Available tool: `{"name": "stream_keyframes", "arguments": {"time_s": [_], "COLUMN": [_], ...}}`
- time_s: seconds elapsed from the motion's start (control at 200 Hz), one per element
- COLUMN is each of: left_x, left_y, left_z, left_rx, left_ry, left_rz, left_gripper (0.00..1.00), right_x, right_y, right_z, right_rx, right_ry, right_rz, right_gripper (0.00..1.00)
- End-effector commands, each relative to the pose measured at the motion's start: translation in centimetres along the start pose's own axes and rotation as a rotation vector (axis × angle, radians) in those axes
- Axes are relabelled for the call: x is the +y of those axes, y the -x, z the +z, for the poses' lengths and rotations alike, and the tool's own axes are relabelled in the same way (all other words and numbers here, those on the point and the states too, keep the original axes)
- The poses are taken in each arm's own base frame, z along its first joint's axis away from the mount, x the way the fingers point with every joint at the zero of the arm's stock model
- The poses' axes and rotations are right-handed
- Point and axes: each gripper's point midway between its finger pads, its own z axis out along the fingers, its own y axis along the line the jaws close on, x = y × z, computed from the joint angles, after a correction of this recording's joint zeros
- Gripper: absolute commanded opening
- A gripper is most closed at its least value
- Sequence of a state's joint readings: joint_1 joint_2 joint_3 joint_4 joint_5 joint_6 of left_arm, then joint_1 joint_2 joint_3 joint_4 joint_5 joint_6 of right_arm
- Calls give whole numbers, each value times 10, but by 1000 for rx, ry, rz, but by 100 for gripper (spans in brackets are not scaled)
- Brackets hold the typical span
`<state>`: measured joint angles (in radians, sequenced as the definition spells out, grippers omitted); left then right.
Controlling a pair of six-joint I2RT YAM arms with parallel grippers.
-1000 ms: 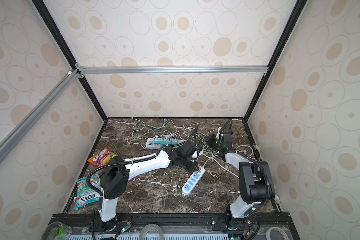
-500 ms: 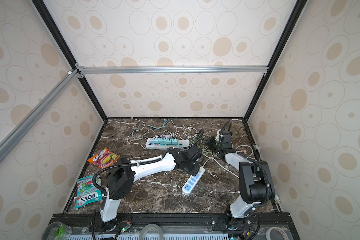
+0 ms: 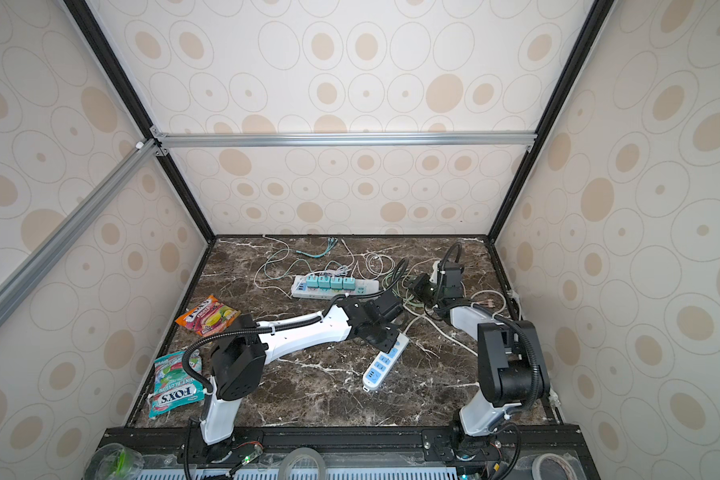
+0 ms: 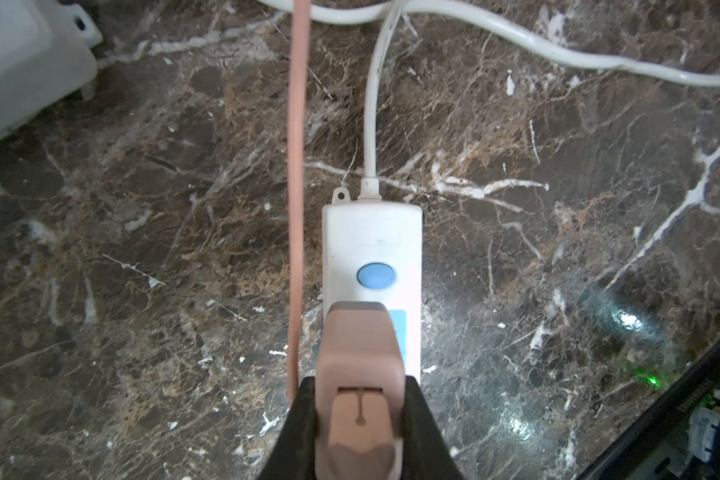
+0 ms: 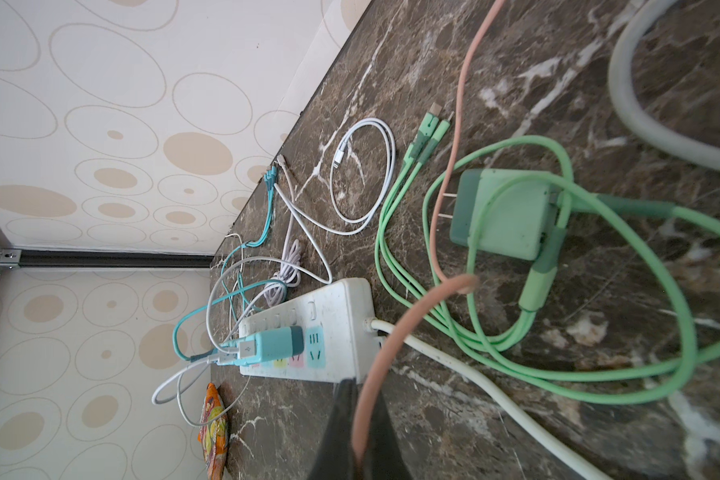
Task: Insert the plug
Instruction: 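Carry the pink charger over the blue-socket strip with the left gripper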
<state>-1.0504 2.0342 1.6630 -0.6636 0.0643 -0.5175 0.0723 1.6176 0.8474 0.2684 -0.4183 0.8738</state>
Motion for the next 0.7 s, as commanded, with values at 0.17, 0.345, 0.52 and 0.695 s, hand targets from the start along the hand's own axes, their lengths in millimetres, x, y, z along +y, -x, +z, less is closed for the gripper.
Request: {"name": "stream_keyframes", "arguments": {"time_s": [0.17, 0.345, 0.52, 0.695], "left_x": [-4, -10, 1, 1], "left_y": [-22, -34, -42, -45], "left_z": [-31, -15, -2, 6], "left_rx": [62, 102, 132, 144], "left_ry": [-6, -46, 15, 22], "left_rz": [7, 5, 3, 2], "left_gripper": [0, 0, 0, 0], "right_x": [-1, -1, -1, -2], "right_y": [14, 13, 13, 12], "right_z": [1, 2, 0, 1], "right_rx": [-54, -50, -52, -48], "right_ry": [3, 8, 5, 6], "right_rz": [-5, 1, -5, -1], "right_gripper": [4, 4, 4, 4]}}
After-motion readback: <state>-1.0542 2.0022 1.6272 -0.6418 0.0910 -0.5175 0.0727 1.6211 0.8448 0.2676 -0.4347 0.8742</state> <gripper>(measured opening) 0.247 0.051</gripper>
